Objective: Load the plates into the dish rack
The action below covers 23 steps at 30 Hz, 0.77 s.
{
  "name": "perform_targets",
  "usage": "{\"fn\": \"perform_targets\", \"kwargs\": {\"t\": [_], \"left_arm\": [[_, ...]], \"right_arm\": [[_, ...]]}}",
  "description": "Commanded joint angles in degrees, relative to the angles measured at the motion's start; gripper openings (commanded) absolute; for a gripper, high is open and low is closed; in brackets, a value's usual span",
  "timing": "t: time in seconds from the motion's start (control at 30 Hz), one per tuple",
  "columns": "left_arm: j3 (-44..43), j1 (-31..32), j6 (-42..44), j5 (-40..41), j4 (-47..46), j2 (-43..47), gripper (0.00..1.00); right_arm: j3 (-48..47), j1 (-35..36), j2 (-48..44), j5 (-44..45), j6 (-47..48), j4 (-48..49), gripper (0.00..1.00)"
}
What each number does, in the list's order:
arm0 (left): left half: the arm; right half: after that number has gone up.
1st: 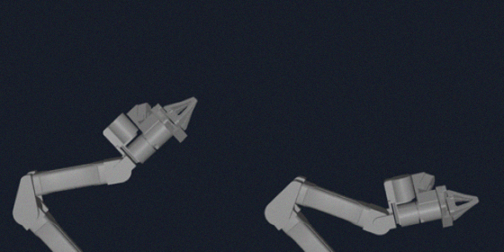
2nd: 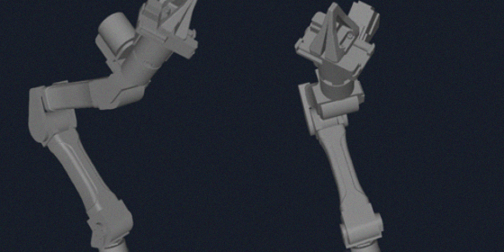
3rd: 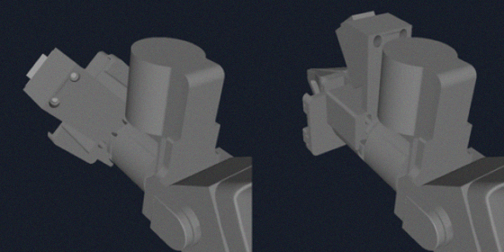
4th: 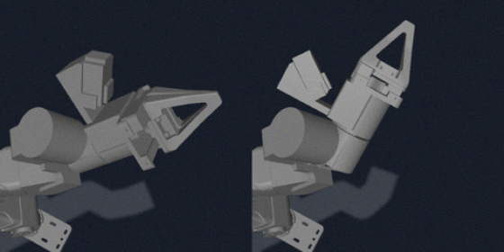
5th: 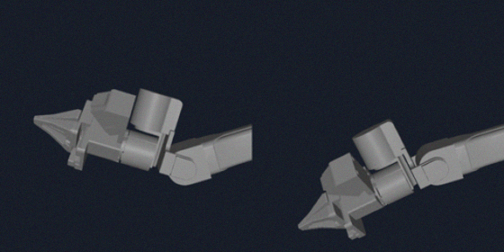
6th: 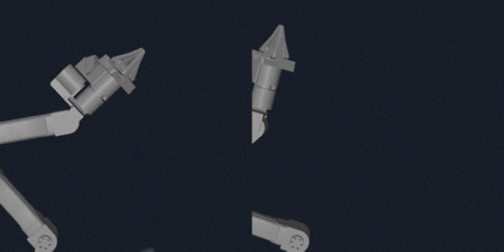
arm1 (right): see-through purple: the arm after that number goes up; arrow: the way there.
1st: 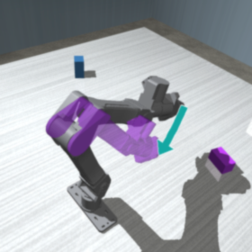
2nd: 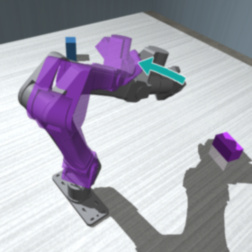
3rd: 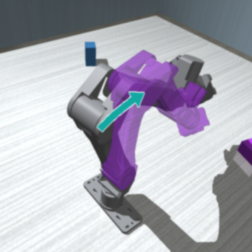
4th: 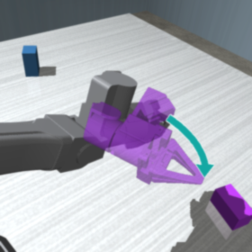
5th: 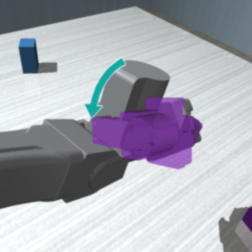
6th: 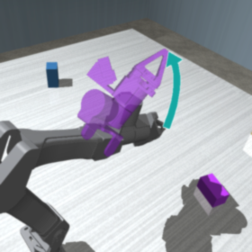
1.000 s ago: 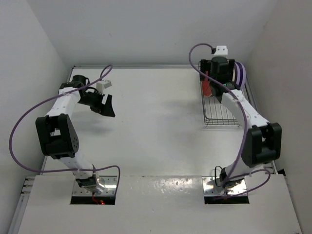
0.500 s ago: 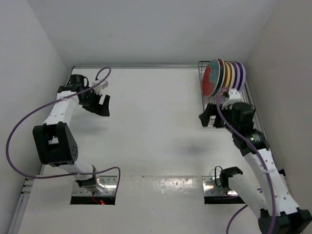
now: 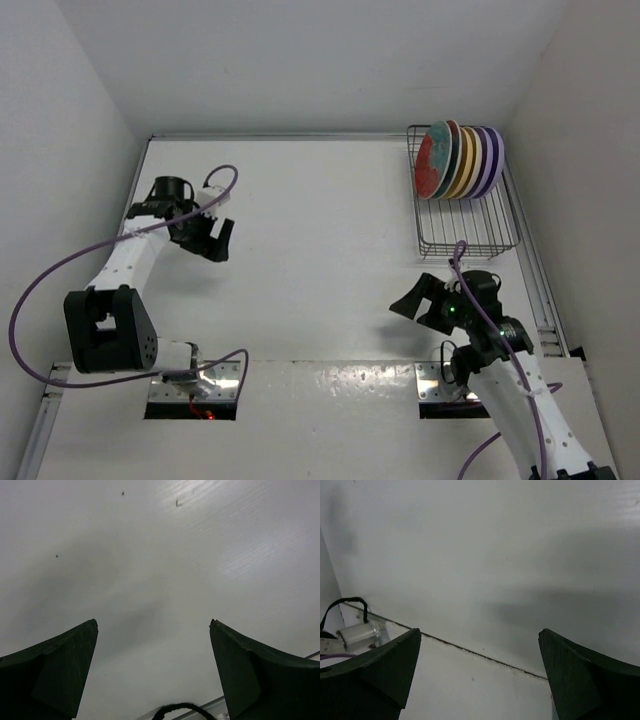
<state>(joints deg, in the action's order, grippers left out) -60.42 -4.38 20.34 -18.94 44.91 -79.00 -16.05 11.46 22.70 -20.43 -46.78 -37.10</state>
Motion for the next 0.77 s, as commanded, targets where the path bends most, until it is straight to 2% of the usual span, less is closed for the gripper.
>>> {"fn": "perform_targets", "kwargs": {"t": [0.0, 0.13, 0.4, 0.73], "left_arm": [[3.28, 0.87, 1.80, 4.43, -0.52, 4.20, 0.99], [5.58, 1.48, 3.83, 7.94, -0.52, 7.10, 0.99], [8.74, 3.67, 2.78, 7.43, -4.56, 9.22, 0.99], [9.27, 4.21, 2.78, 4.79, -5.09, 9.22, 0.99]], "right_arm": [[0.15, 0.23, 1.65, -2.95, -1.12, -2.27, 1.00], [-0.47, 0.15, 3.05, -1.73, 0.81, -2.98, 1.00], [-0.56, 0.31, 3.32, -0.93, 1.96, -2.36, 1.00], [-0.03, 0.31, 1.74, 0.82, 2.31, -2.71, 1.00]]}}
